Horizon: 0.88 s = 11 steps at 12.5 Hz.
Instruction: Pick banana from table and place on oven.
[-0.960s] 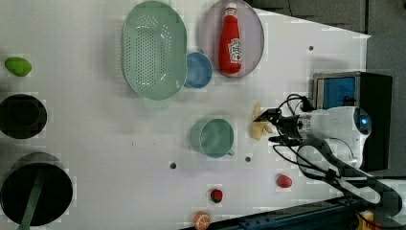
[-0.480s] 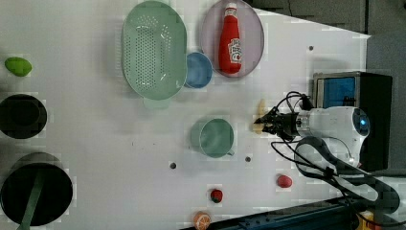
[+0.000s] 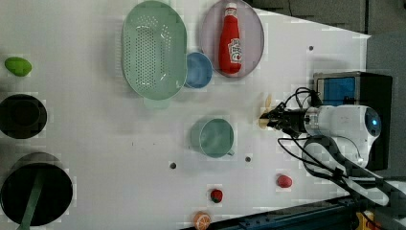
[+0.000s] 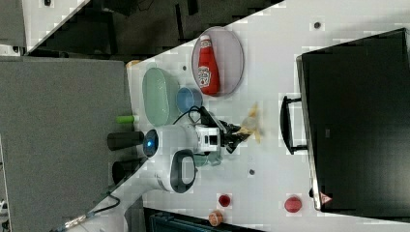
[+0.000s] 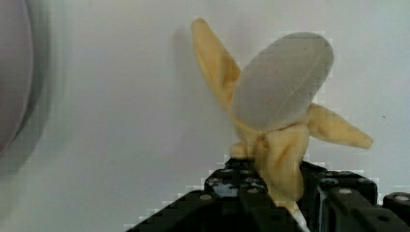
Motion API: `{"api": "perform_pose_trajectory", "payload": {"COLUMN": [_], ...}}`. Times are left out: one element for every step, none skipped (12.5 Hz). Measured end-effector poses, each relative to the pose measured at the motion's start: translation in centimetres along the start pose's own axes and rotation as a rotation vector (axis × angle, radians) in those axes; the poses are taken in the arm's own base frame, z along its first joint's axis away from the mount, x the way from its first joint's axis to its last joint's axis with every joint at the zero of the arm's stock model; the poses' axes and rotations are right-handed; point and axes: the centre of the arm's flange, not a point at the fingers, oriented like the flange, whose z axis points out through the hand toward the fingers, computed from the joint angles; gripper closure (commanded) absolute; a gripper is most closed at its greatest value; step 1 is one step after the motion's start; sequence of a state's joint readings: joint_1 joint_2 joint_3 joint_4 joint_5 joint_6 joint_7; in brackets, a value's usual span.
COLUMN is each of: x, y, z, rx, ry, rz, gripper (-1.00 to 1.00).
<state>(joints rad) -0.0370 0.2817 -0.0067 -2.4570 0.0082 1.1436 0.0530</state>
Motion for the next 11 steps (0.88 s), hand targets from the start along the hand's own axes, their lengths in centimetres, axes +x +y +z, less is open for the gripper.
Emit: {"api": "perform_pose_trajectory", "payload": {"x": [-0.2, -0.4, -0.5, -0.2, 0.1, 0.3, 0.1, 0.0, 0.0, -0.1, -0.1], "y": [0.2, 0.3, 0.3, 0.1, -0.3, -0.6, -0.5, -0.2, 0.2, 0.8, 1.4], "z": [-1.3, -3.2, -6.0, -9.7, -14.5, -19.9, -25.2, -30.9, -36.2, -40.8, -44.4], "rx": [-0.011, -0.040, -0.064, -0.068, -0.047, -0.027, -0.014, 0.003, 0.038, 0.090, 0.137], "ry": [-0.010, -0.037, -0.055, -0.064, -0.055, -0.037, -0.027, 0.002, 0.059, 0.111, 0.152], "rz": [0.000, -0.001, -0.006, -0.002, 0.002, -0.002, -0.004, -0.010, -0.014, -0.009, -0.001], "gripper": [0.62, 0.62, 0.62, 0.62, 0.62, 0.62, 0.62, 0.62, 0.62, 0.62, 0.62]}}
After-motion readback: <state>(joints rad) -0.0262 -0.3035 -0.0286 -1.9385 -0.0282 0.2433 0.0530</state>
